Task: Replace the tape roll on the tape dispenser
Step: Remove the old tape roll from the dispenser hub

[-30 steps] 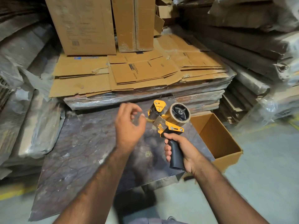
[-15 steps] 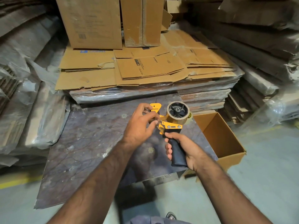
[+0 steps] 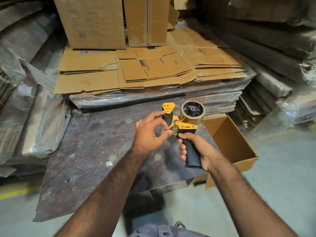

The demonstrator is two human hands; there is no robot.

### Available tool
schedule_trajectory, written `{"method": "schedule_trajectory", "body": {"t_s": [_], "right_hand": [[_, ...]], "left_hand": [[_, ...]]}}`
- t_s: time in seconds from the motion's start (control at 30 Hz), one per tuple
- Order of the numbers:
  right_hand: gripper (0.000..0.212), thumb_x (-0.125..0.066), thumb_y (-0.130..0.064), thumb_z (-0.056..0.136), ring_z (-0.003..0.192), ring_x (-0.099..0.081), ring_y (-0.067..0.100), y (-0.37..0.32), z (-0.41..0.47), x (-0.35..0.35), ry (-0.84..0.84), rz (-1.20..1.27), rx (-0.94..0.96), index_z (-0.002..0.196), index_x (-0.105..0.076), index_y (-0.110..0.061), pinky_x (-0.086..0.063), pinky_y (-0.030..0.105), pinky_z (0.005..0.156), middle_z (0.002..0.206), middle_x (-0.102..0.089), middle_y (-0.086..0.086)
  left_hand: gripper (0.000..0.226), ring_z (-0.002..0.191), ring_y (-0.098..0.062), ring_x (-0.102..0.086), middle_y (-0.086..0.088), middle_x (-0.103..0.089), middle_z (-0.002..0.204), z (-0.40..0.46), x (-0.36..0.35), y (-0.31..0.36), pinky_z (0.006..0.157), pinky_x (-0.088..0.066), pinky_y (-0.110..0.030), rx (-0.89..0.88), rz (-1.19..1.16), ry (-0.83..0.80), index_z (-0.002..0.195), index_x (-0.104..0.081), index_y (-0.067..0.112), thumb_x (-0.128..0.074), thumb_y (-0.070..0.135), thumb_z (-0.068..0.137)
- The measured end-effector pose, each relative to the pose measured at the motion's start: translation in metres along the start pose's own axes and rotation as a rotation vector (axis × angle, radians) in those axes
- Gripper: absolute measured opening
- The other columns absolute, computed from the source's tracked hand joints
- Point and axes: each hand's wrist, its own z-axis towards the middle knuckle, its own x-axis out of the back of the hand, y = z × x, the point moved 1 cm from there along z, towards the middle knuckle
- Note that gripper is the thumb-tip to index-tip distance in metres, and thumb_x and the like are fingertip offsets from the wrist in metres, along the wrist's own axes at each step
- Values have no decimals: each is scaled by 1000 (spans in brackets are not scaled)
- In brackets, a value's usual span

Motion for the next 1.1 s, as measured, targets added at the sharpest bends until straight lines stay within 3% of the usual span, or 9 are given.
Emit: {"method": "schedule_trajectory", "body": {"t_s": [0.13, 0.23, 0.3, 0.37, 0.5, 0.73, 0.9, 1.0, 1.1], "right_hand": [[25, -65, -27, 93, 41, -48, 13, 1, 0, -1, -12, 2, 14, 72, -59, -15, -45, 22, 41, 55, -52, 0], [25, -65, -27, 93, 41, -48, 13, 2, -2, -1, -22, 4, 15, 71, -60, -15, -45, 22, 41, 55, -53, 0], [25, -66, -27, 93, 42, -49, 14, 2, -3, 1, -18, -8, 15, 71, -61, -15, -46, 22, 41, 56, -53, 1], [25, -66, -27, 93, 43, -49, 14, 2, -5, 3, -11, -35, 13, 71, -61, -15, -47, 23, 42, 59, -53, 2], [25, -66, -26, 93, 44, -49, 14, 2, -7, 7, 6, -44, 8, 71, -61, -15, -47, 23, 42, 60, -53, 2], [26, -67, -26, 91, 44, -50, 14, 2, -6, 2, 11, -37, 7, 68, -62, -15, -48, 24, 42, 60, -54, 2], [25, -68, -25, 92, 44, -50, 17, -4, -10, 2, 33, -145, 53, 71, -62, -14, -48, 24, 42, 60, -56, 4], [21, -67, -24, 93, 44, -51, 18, -7, -10, -1, 84, -264, 122, 77, -61, -11, -48, 26, 43, 58, -57, 6], [21, -67, -24, 93, 44, -52, 19, -6, -4, -7, 126, -371, 169, 80, -60, -10, -50, 28, 45, 57, -58, 7]], "left_hand": [[25, 128, -8, -54, 14, -56, 138, 0, 1, 0, 105, -38, -55, -1, -24, 18, 87, -63, 32, -80, 43, 72], [42, 115, -6, -56, 10, -56, 125, -6, 2, -8, 96, -44, -25, 36, -62, 3, 104, -62, 28, -85, 40, 70], [40, 99, -2, -58, 12, -62, 111, -8, 3, -11, 82, -37, -5, 80, -44, -47, 109, -67, 24, -86, 30, 74], [26, 92, -2, -59, 13, -67, 98, -8, 4, -12, 76, -37, -3, 95, -38, -104, 102, -74, 22, -85, 22, 78], [5, 85, -7, -63, 10, -72, 85, -2, 12, -10, 71, -42, -8, 152, -96, -156, 86, -77, 22, -81, 21, 83], [7, 82, -7, -61, 5, -71, 86, 6, 10, 0, 77, -44, -28, 292, -330, -189, 84, -71, 21, -77, 25, 83], [40, 94, -17, -64, -1, -73, 99, 23, 30, 2, 80, -47, -39, 231, -393, -100, 96, -72, 23, -64, 54, 71], [56, 104, -15, -59, 9, -67, 110, 53, 35, 17, 92, -50, -46, 127, -75, -41, 107, -70, 28, -63, 72, 73], [86, 123, -17, -50, 8, -62, 128, 87, 27, 43, 107, -36, -52, 125, 333, -225, 131, -60, 29, -51, 90, 70]]}}
